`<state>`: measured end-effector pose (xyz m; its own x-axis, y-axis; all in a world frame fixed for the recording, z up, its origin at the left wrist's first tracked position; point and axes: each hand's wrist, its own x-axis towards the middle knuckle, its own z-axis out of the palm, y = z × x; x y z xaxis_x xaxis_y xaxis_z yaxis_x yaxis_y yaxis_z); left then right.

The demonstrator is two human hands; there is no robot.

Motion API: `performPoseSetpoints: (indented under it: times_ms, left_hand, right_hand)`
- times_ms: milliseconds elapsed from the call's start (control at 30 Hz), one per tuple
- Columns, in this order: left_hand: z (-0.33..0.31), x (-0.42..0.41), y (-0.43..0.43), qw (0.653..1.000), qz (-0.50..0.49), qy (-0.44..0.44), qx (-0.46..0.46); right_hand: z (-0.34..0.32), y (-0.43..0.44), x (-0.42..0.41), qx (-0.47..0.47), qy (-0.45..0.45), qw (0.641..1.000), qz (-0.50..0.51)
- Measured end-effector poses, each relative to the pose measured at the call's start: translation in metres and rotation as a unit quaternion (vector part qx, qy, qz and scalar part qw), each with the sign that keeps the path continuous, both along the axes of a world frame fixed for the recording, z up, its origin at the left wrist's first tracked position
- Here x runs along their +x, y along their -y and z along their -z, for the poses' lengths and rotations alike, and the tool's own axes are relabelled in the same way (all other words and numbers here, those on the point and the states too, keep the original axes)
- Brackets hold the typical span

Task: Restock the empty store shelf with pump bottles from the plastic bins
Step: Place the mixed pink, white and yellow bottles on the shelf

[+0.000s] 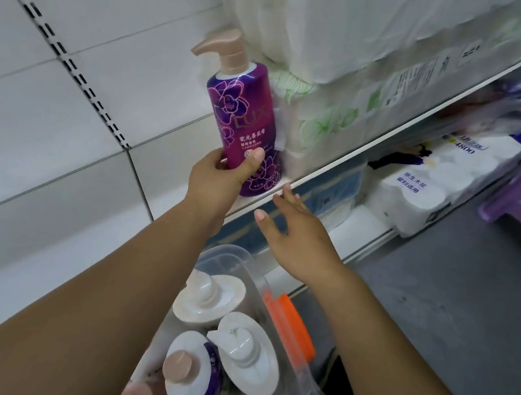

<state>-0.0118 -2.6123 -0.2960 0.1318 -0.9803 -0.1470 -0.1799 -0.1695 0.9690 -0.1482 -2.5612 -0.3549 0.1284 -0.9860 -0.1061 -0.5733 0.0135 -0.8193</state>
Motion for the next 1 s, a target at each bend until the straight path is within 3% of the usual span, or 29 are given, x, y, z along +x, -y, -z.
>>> performPoseSetpoints:
  times_ms: [100, 300, 500, 600, 700, 800, 867, 1000]
  left_hand:
    - [-0.005, 0.016, -0.019, 0.998, -0.031, 0.036, 0.028]
    - [-0.023, 0.057, -0.094, 0.988, -0.086, 0.116, -0.044]
    - [-0.014, 0.082, -0.210, 0.956, -0.182, 0.228, -0.043]
    - [0.001, 0.088, -0.268, 0.937, -0.221, 0.262, -0.068]
    - [0.026, 0.098, -0.310, 0.932, -0.212, 0.288, -0.064]
    - [0.044, 0.102, -0.332, 0.933, -0.180, 0.310, -0.047]
    - [0.046, 0.101, -0.336, 0.926, -0.180, 0.326, -0.057]
    - [0.042, 0.094, -0.333, 0.921, -0.171, 0.347, -0.049]
  right_hand:
    - [-0.006, -0.006, 0.000, -0.013, 0.005, 1.000, 0.008]
    - [-0.021, -0.031, 0.005, -0.050, 0.065, 0.997, 0.000]
    - [-0.039, -0.070, 0.016, -0.061, 0.127, 0.990, -0.018]
    - [-0.049, -0.103, 0.032, -0.118, 0.092, 0.988, -0.038]
    - [-0.047, -0.137, 0.050, -0.142, 0.067, 0.980, -0.125]
    - [-0.035, -0.149, 0.055, -0.146, -0.073, 0.963, -0.213]
    - [-0.034, -0.149, 0.054, -0.153, -0.157, 0.951, -0.220]
    - [-0.041, -0.147, 0.054, -0.125, -0.200, 0.943, -0.236]
